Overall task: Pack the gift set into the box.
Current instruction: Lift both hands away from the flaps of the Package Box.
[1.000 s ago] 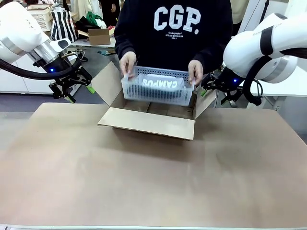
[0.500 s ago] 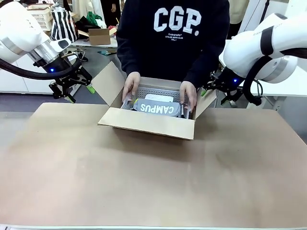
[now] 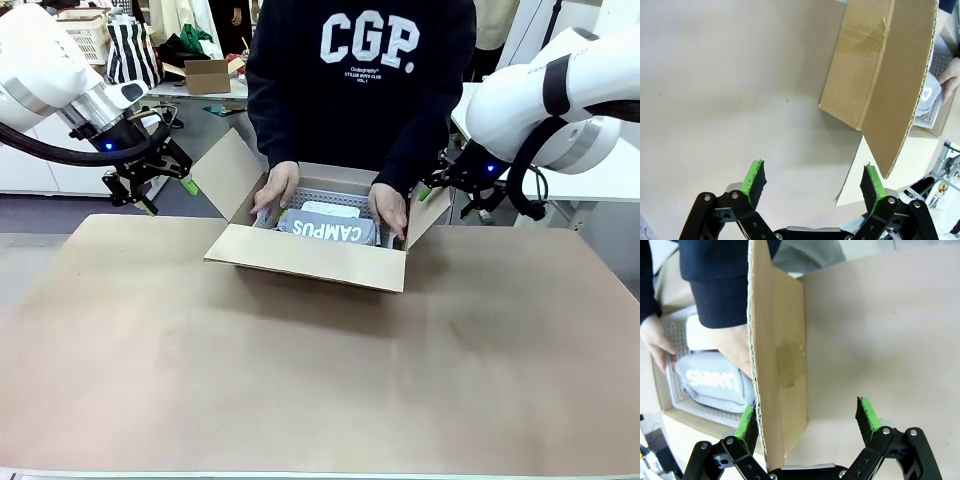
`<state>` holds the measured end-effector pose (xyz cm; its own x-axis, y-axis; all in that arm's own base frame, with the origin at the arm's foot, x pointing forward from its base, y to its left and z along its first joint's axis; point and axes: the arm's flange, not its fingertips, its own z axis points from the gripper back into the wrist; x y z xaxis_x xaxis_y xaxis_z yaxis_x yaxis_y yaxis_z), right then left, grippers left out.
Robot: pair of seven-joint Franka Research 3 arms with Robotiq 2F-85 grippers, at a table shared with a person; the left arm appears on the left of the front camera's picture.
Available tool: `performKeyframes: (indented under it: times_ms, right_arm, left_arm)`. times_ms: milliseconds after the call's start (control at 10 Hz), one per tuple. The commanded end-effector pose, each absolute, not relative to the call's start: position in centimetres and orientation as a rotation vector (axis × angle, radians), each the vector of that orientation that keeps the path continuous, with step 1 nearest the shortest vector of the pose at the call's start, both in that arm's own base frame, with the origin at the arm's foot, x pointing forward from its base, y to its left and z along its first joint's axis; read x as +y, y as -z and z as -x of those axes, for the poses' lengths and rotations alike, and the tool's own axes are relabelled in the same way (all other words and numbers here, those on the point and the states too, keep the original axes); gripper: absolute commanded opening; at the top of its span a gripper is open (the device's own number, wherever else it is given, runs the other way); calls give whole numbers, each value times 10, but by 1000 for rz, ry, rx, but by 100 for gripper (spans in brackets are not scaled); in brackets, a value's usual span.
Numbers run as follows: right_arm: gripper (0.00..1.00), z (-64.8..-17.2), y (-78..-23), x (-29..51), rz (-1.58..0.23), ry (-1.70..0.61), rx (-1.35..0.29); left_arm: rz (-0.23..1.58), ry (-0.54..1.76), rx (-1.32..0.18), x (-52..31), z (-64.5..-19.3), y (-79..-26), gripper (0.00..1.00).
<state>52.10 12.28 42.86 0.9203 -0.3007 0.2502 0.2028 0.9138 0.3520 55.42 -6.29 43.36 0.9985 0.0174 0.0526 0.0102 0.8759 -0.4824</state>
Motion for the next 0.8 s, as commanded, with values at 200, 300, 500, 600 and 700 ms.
performKeyframes:
  times_ms: [200, 300, 500, 600, 700]
  right_arm:
    - [100, -524, -432, 125, -317, 265, -305]
    - [100, -524, -432, 125, -317, 265, -305]
    - [100, -524, -432, 125, -317, 265, -305]
    - [100, -524, -432, 125, -317, 265, -305]
    - [100, -524, -432, 125, -317, 265, -305]
  left_arm:
    - [483, -16, -58, -64, -553, -436, 100]
    - [483, -16, -58, -64, -553, -436, 100]
    - [483, -16, -58, -64, -553, -436, 100]
    - [483, -16, -58, -64, -553, -436, 100]
    - [483, -16, -58, -64, -553, -436, 100]
